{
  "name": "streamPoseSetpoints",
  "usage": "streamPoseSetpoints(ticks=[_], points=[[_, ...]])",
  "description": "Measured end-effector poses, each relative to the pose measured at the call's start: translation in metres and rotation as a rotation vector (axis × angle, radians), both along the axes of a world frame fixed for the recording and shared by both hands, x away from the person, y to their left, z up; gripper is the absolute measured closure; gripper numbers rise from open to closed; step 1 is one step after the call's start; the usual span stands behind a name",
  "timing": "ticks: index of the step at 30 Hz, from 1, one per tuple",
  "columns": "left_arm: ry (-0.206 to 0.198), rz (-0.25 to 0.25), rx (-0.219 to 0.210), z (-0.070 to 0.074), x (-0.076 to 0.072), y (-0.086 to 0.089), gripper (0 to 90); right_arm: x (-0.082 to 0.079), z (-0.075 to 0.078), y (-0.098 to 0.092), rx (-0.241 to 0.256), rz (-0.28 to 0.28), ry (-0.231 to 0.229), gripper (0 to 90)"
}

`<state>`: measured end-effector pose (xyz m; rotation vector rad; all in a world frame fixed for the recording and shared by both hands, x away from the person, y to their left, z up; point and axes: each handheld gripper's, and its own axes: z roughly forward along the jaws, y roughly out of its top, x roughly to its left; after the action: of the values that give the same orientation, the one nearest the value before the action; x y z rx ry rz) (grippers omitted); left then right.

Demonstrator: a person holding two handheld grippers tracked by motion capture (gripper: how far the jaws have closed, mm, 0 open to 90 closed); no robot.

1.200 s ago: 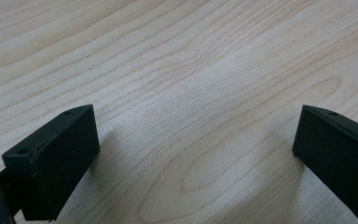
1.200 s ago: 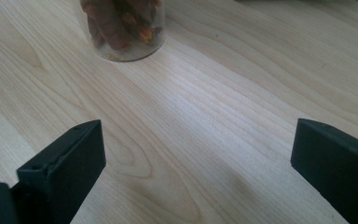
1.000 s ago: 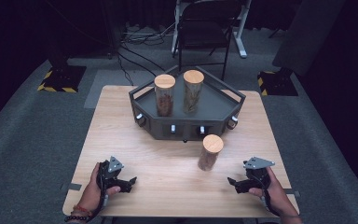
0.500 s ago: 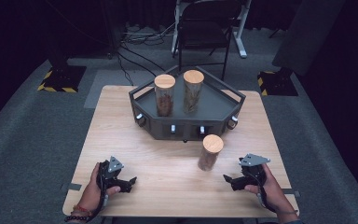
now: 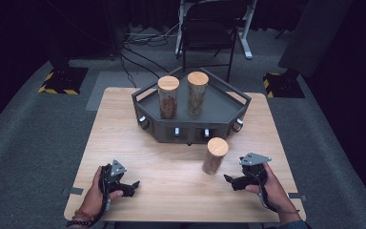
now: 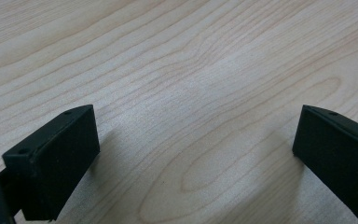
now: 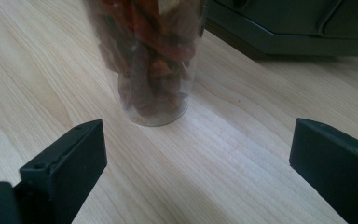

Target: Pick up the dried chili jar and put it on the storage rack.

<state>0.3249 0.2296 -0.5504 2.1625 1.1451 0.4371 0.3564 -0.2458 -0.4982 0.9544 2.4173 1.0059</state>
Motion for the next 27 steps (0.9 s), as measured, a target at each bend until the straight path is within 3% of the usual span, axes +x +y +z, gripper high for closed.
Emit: streamPoseSetpoints(ticks=[27], points=[[-0.001, 0.001, 0.001, 0.0, 0.0, 0.0, 0.4, 0.013, 0.008, 0.027, 0.025, 0.031, -0.003, 3.8]])
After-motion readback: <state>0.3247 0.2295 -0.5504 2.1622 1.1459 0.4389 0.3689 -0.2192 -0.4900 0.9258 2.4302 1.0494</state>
